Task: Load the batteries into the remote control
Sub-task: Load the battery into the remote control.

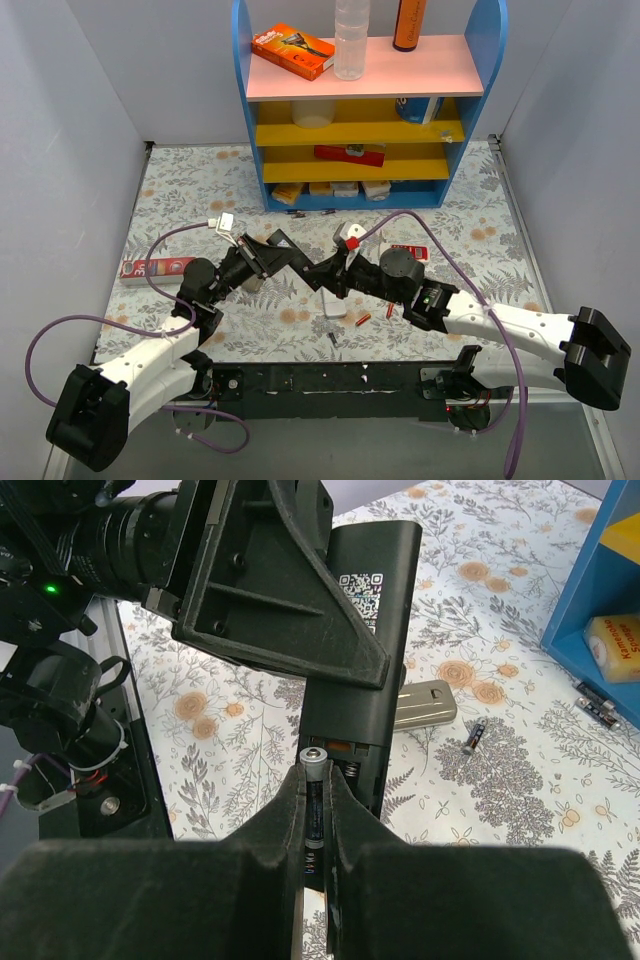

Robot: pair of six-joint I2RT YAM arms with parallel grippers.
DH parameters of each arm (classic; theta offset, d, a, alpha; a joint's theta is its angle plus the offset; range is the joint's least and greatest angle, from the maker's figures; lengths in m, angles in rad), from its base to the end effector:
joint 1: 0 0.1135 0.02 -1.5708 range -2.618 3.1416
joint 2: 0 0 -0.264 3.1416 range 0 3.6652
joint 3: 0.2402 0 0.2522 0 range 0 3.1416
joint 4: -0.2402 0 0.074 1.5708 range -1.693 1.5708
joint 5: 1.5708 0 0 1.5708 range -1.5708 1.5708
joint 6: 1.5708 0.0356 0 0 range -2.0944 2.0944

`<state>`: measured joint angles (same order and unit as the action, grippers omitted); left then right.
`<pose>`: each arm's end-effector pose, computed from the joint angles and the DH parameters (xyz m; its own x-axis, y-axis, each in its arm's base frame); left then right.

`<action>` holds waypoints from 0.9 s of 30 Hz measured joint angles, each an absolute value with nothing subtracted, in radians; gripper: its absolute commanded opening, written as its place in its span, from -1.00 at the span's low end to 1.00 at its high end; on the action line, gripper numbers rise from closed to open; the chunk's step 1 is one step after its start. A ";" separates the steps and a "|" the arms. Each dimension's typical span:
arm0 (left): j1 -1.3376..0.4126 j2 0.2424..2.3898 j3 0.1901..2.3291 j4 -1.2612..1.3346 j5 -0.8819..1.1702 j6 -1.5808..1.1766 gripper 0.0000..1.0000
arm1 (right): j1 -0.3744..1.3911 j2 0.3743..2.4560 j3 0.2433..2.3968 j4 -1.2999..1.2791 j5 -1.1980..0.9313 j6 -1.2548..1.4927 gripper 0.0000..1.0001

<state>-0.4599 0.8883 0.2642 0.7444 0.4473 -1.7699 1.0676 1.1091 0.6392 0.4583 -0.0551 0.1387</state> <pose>0.1658 -0.0993 0.2366 -0.7907 -0.5946 0.1455 -0.0498 -0.1743 -0.9834 0.1225 0.2265 0.2912 -0.1301 0.0498 -0.9902 -0.8918 0.4305 0.1389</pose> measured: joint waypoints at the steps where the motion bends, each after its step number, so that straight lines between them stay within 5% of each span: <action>1: -0.460 0.888 0.263 0.747 0.447 -1.770 -1.00 | 1.068 1.111 0.643 0.454 -0.055 0.139 -0.97; 27: -0.455 0.855 0.252 0.732 0.422 -1.765 -1.00 | 1.074 1.137 0.679 0.406 -0.035 0.134 -0.92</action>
<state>-0.4553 0.8547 0.2516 0.7322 0.4225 -1.7649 1.0740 1.1374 0.6788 0.4061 -0.0353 0.1345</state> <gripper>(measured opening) 0.171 0.101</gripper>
